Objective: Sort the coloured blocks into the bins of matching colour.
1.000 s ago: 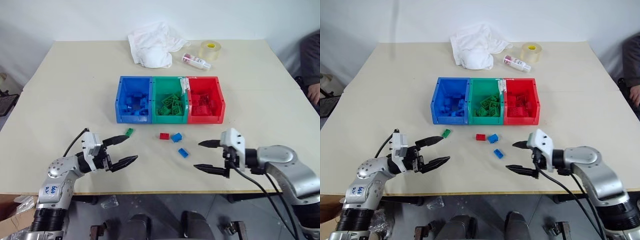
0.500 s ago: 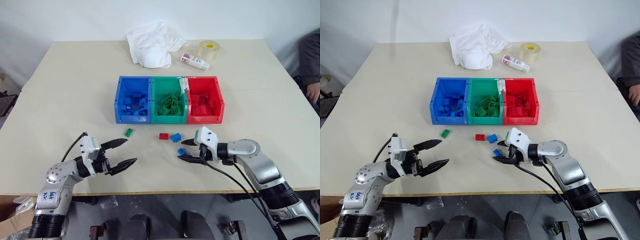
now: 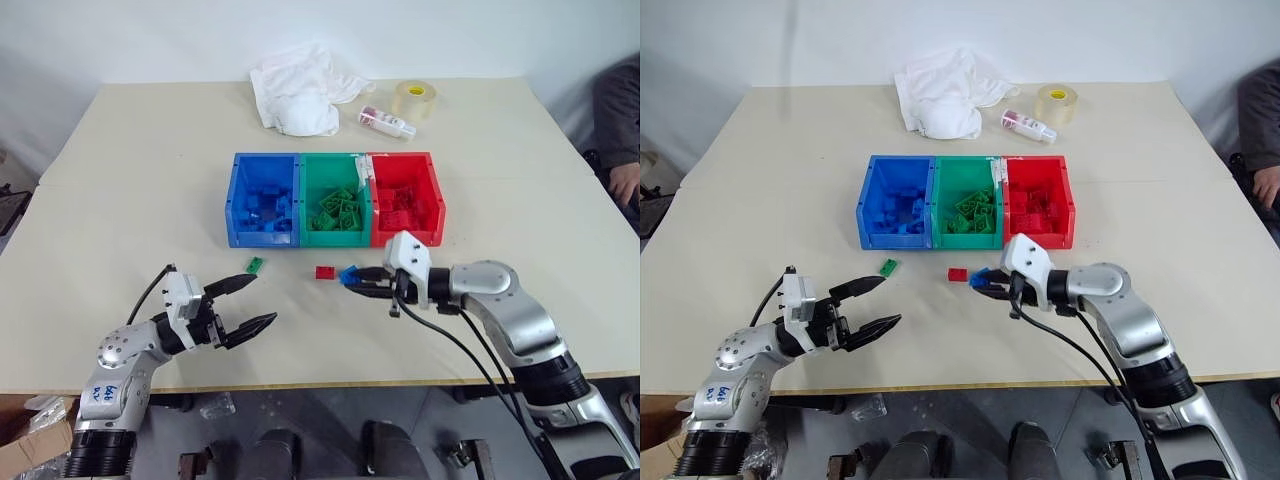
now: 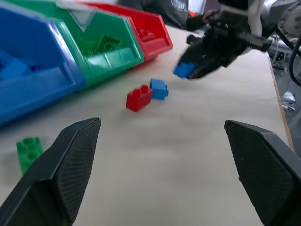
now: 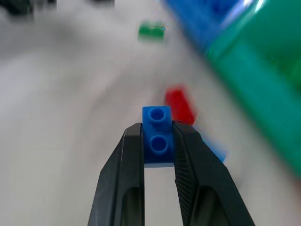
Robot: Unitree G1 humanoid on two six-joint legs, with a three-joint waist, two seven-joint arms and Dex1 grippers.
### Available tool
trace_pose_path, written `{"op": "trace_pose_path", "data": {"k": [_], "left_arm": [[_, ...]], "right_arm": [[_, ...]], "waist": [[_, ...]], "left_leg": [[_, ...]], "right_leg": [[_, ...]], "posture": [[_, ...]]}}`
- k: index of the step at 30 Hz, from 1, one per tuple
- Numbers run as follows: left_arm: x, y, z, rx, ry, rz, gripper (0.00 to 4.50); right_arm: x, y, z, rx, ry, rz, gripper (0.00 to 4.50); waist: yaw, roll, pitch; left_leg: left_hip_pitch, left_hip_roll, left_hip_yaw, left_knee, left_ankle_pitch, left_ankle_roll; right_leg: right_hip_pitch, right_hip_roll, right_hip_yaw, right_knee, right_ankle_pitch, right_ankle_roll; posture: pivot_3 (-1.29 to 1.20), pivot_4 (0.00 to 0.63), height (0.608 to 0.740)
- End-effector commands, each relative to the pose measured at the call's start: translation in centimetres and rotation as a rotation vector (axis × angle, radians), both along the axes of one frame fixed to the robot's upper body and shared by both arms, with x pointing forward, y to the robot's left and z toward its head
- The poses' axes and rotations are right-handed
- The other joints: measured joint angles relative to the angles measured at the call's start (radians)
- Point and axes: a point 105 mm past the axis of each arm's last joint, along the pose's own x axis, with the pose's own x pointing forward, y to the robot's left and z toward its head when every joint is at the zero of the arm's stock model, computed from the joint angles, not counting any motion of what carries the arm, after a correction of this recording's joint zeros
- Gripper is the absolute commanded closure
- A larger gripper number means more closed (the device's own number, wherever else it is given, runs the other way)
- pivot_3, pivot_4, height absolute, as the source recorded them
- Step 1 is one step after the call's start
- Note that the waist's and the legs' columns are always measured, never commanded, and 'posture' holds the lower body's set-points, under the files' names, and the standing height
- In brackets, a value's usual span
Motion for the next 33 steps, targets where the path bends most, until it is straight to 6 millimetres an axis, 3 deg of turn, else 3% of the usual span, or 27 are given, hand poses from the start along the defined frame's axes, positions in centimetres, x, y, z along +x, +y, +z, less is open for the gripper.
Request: {"op": "trace_pose_path", "data": {"k": [1,12,18,20,26,33], "left_arm": [[0.1,-0.3,0.7,0.003,-0.054,0.001,0.0],[0.4,-1.3,0.8,-0.014,-0.074,-0.001,0.0],[0.4,-1.3,0.9,-0.018,-0.082,0.012,0.0],[0.4,-1.2,1.0,-0.019,-0.083,0.016,0.0],[0.3,-1.2,0.9,-0.021,-0.077,0.017,0.0],[0.6,-1.5,0.9,-0.02,-0.075,-0.003,0.0]], "right_arm": [[0.8,1.1,2.1,0.074,-0.054,0.001,4.05],[6.0,8.8,6.9,0.256,-0.173,-0.016,4.05],[7.9,10.5,8.9,0.351,-0.225,-0.083,2.03],[7.5,10.4,8.8,0.357,-0.233,-0.06,1.41],[4.9,7.9,7.2,0.312,-0.226,0.065,1.41],[0.5,1.8,4.0,0.171,-0.099,0.154,1.41]], "waist": [[0.0,0.0,0.0],[-0.027,0.0,0.0],[-0.037,0.0,0.0],[-0.038,0.0,0.0],[-0.033,0.0,0.0],[-0.024,0.0,0.0]], "left_leg": [[0.0,0.0,0.0,0.0,0.0,0.0],[0.0,-0.001,-0.003,0.0,0.0,0.0],[0.0,-0.001,-0.003,-0.001,0.0,0.0],[0.0,-0.002,-0.004,-0.001,0.0,0.0],[0.0,-0.002,-0.005,-0.001,0.0,0.0],[0.0,-0.002,-0.004,-0.001,0.0,0.0]], "right_leg": [[0.0,0.0,0.0,0.0,0.0,0.0],[-0.001,0.0,-0.001,0.004,0.0,0.0],[-0.002,0.0,-0.001,0.005,0.0,0.0],[-0.002,0.0,-0.001,0.005,0.0,0.0],[-0.001,0.0,-0.001,0.005,0.0,0.0],[-0.001,-0.001,0.0,0.004,0.0,0.0]], "posture": [[0.0,0.15,0.74],[0.0,0.15,0.74],[0.0,0.15,0.74],[0.0,0.15,0.74],[0.0,0.15,0.74],[0.0,0.15,0.74]]}}
